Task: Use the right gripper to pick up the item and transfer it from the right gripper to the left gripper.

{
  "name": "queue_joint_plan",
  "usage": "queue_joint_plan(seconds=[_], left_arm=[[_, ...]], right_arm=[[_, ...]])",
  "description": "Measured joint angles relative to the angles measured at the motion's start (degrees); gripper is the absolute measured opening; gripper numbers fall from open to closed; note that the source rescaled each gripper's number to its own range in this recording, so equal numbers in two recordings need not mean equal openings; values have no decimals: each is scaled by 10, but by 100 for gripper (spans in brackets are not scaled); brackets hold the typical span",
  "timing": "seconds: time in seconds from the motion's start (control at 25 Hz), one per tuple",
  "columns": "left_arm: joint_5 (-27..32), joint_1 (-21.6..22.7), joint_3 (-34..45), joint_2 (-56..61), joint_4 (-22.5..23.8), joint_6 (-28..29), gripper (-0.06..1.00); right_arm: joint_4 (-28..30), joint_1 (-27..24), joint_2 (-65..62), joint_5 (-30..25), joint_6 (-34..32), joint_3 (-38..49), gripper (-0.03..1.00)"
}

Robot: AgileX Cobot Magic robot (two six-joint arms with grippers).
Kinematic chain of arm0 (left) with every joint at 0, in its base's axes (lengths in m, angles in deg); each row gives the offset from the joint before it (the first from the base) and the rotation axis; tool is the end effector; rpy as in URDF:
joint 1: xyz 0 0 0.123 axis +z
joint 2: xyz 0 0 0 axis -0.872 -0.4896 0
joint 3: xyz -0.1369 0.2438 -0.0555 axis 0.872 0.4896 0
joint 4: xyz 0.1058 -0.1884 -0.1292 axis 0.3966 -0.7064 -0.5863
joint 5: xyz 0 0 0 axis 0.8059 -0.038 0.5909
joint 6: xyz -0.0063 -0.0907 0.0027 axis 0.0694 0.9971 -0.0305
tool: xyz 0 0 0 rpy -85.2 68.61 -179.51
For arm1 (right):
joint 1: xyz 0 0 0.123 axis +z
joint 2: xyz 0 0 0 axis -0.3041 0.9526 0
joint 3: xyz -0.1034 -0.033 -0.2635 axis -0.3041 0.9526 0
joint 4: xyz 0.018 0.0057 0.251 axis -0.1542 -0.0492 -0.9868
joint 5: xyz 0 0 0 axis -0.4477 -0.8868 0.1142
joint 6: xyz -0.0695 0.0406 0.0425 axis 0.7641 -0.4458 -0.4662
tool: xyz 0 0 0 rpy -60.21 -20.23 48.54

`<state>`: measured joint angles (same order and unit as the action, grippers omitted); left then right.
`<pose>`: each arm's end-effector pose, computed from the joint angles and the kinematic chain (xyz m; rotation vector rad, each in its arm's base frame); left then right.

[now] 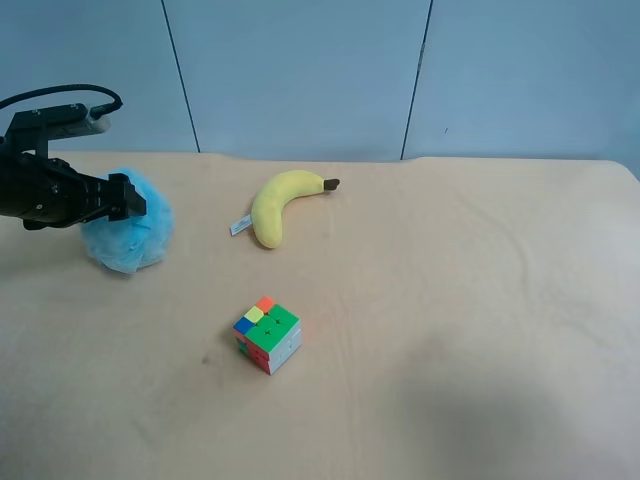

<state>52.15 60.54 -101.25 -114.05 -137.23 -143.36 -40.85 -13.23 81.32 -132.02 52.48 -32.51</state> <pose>0.3053 -0.0062 0.1589 -0.0671 2.4202 -0.1089 0.0024 -0.0055 0.2942 0.0523 2.1180 0.0349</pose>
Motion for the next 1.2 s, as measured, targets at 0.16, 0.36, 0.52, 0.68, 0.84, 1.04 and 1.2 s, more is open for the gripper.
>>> queue_joint_plan(seconds=[0.16, 0.36, 0.52, 0.68, 0.84, 1.04, 1.2], left_arm=[[0, 0, 0, 32, 0, 0, 83], [1, 0, 0, 97, 0, 12, 89], [3, 0, 1, 150, 0, 25, 93], [6, 0, 18, 202, 3, 26, 93], [18, 0, 40, 263, 3, 29, 93], [43, 0, 70, 349, 4, 53, 93], [70, 0, 90, 421, 17, 79, 93]], right_arm=[[0, 0, 0, 0, 0, 0, 100], [0, 0, 0, 0, 0, 0, 100], [0, 0, 0, 0, 0, 0, 100], [0, 0, 0, 0, 0, 0, 100], [0, 0, 0, 0, 0, 0, 100], [0, 0, 0, 0, 0, 0, 100], [0, 0, 0, 0, 0, 0, 100]])
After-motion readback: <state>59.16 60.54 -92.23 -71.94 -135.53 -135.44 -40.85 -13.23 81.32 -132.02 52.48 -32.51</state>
